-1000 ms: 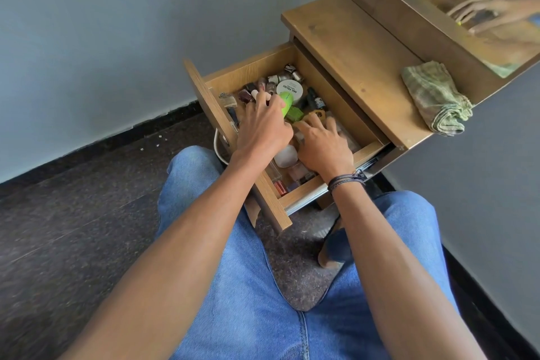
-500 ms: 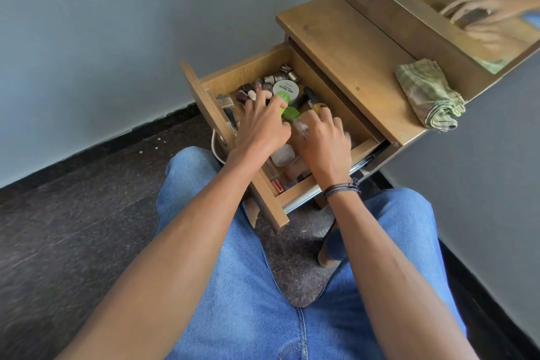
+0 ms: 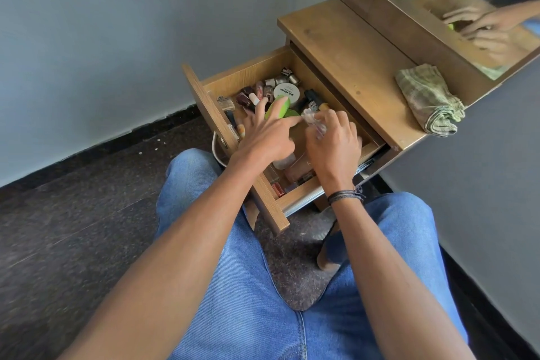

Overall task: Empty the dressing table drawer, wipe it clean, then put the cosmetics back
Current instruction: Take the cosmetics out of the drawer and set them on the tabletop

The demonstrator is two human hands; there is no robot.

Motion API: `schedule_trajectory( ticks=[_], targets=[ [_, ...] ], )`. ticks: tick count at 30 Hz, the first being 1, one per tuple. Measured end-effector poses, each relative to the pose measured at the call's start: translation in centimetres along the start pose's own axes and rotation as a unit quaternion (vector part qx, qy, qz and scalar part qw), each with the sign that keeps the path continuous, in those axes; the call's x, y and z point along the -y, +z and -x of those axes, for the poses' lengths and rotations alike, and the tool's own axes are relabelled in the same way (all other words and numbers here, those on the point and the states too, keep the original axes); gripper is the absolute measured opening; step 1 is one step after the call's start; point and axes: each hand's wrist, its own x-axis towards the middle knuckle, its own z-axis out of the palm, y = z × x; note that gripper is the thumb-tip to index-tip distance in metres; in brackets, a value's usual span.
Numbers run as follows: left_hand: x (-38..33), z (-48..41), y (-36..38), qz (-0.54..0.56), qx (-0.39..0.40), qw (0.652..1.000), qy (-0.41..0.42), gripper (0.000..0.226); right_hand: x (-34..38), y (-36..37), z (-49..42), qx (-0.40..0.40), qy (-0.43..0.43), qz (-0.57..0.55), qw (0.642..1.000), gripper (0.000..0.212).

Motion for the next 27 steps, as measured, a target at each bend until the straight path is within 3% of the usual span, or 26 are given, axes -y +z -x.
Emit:
schedule_trajectory(
  ticks=[4, 10, 13, 17, 20, 22, 25, 27],
  targets=[
    [0.0, 0.0, -0.1, 0.027, 0.009, 1.000, -0.007, 0.067, -0.1, -0.3, 0.2, 0.031, 0.018, 0.022, 0.999, 0.047],
    [-0.3, 0.0, -0.2, 0.062, 0.003, 0.998, -0.015, 0.064, -0.2, -0.8, 0.4, 0.003, 0.011, 0.020, 1.000, 0.044],
    [-0.1, -0.4, -0.2, 0.092, -0.038, 0.995, -0.020, 0.051, -0.2, -0.9, 0.6, -0.025, 0.001, -0.018, 1.000, 0.040],
    [-0.4, -0.5, -1.0, 0.103, -0.156, 0.981, -0.050, 0.030, 0.7, -0.9, 1.1, -0.052, -0.019, -0.064, 0.996, 0.034],
    [-1.3, 0.1, -1.7, 0.170, -0.152, 0.971, -0.077, 0.032, 1.0, -0.8, 1.2, -0.082, -0.046, -0.075, 0.993, 0.034],
    [-1.8, 0.4, -2.3, 0.269, -0.149, 0.945, -0.109, 0.035, 1.0, -1.0, 1.0, -0.103, -0.067, -0.087, 0.989, 0.035],
    [-2.1, 0.4, -2.9, 0.466, -0.148, 0.858, -0.156, 0.043, 1.2, -1.3, 0.8, -0.136, -0.108, -0.107, 0.979, 0.037],
    [-1.9, 0.2, -3.2, 0.501, -0.133, 0.841, -0.153, 0.052, 1.4, -1.3, 1.0, -0.146, -0.147, -0.113, 0.972, 0.035]
  ],
)
